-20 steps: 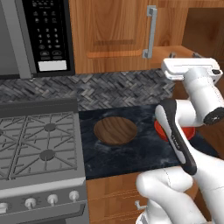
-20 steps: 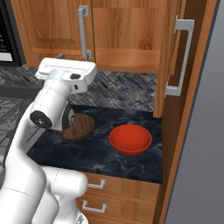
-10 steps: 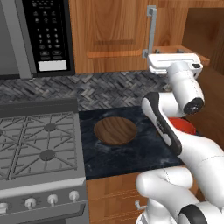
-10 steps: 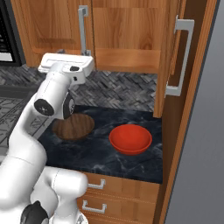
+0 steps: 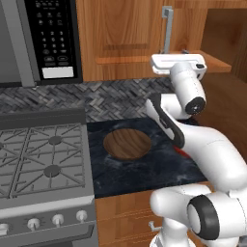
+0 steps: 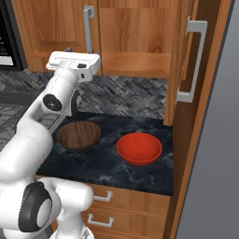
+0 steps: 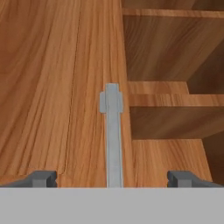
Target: Open the cabinet. Pick the bowls from the counter and place them in the cabinet. Then close the cabinet.
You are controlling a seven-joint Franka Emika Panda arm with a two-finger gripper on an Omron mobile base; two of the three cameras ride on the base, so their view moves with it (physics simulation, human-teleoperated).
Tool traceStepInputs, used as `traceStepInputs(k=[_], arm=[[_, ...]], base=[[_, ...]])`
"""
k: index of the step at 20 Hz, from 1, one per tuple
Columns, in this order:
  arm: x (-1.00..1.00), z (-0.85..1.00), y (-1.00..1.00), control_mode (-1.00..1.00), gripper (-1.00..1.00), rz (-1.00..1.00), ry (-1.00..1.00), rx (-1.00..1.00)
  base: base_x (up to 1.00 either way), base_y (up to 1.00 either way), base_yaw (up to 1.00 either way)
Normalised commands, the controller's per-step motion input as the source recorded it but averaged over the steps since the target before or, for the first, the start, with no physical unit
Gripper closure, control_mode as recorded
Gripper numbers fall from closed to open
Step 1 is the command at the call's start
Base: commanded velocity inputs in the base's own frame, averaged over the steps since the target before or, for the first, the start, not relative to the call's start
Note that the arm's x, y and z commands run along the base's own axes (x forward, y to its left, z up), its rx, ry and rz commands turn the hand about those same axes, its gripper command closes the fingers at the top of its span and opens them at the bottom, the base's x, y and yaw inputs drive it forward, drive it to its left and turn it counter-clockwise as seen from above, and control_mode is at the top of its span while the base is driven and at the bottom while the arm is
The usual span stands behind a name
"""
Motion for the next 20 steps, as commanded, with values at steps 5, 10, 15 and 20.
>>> traceStepInputs(k=[5,10,15,20], arm=[[0.45,0.0,0.0,-1.0,-1.0,0.0,-0.01,0.0],[0.3,0.0,0.0,-1.0,-1.0,0.0,0.0,0.0],[0.27,0.0,0.0,-1.0,-1.0,0.0,0.0,0.0],[0.32,0.0,-0.01,-1.0,-1.0,0.0,0.0,0.0]], base=[[0.0,0.0,0.0],[0.0,0.0,0.0],[0.0,0.0,0.0],[0.0,0.0,0.0]])
